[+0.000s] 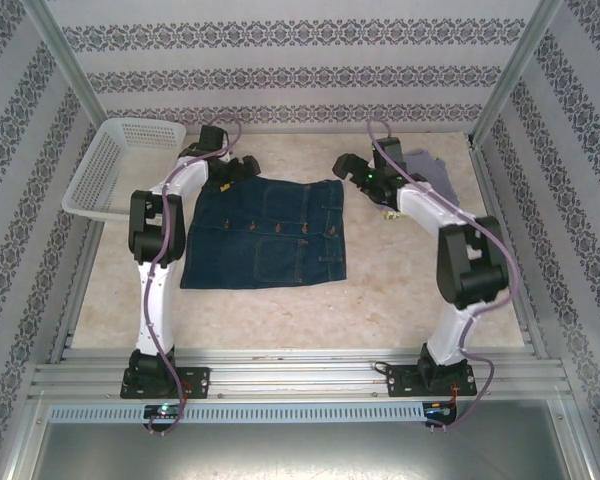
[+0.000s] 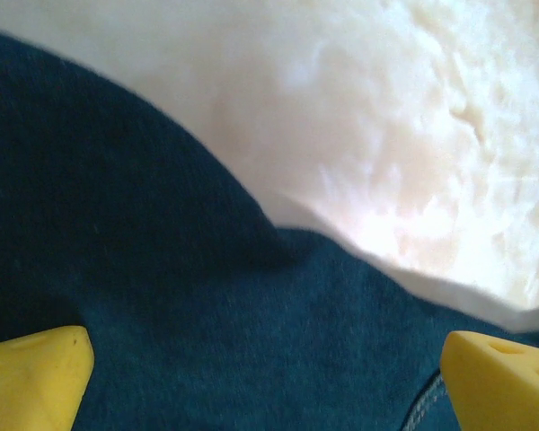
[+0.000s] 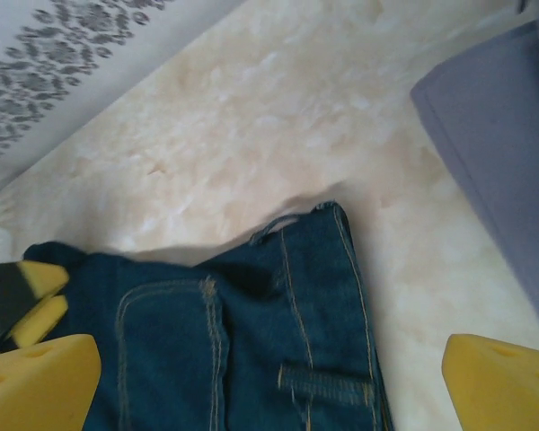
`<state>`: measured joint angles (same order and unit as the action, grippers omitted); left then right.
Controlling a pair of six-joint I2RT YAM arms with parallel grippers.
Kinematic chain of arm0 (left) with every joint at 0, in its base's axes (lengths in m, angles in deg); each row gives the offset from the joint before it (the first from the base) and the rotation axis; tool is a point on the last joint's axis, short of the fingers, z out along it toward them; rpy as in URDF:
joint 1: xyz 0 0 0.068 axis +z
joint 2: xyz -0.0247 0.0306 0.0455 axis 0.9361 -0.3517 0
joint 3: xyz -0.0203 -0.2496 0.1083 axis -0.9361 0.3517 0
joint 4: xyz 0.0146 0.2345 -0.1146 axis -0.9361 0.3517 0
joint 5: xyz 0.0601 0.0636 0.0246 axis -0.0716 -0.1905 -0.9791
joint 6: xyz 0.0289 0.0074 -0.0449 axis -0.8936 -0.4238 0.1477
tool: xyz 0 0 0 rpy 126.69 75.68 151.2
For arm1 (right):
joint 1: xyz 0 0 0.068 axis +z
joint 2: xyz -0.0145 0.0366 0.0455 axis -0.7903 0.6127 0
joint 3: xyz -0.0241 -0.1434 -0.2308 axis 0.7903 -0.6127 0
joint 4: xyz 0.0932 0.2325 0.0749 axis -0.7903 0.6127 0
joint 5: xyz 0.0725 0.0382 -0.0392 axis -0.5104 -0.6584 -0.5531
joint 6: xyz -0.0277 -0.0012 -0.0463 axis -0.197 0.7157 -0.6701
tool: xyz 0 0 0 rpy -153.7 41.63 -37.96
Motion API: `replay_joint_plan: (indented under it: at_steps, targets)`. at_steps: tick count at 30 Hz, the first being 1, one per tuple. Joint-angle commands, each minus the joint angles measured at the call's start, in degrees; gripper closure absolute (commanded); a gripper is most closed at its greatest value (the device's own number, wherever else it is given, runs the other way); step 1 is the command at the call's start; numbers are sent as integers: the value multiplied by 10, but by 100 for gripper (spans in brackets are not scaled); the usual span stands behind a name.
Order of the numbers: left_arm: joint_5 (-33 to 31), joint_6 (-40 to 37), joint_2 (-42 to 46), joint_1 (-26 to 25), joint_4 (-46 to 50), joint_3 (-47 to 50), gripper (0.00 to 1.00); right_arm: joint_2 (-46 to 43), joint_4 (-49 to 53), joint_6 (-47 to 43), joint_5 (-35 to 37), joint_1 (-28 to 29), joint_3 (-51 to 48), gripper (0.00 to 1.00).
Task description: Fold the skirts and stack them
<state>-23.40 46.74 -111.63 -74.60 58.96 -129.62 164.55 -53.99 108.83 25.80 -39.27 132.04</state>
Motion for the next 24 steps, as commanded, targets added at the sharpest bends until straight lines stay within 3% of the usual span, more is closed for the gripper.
replay_joint_plan:
  at_steps: [1,7,15,19,24]
  targets:
    - [-59,-43,86,10,70,14,0,-65,45,-23,8,-1,-79,2]
    - [-87,-81,283,9,31,183,0,-183,52,22,-49,5,-229,3]
    - [-150,8,568,10,50,493,0,-255,104,31,-121,59,-344,7]
    - [-167,46,631,25,148,553,0,-249,78,53,-172,80,-380,10]
    - [-159,78,702,73,176,623,0,-216,27,70,-207,110,-385,19]
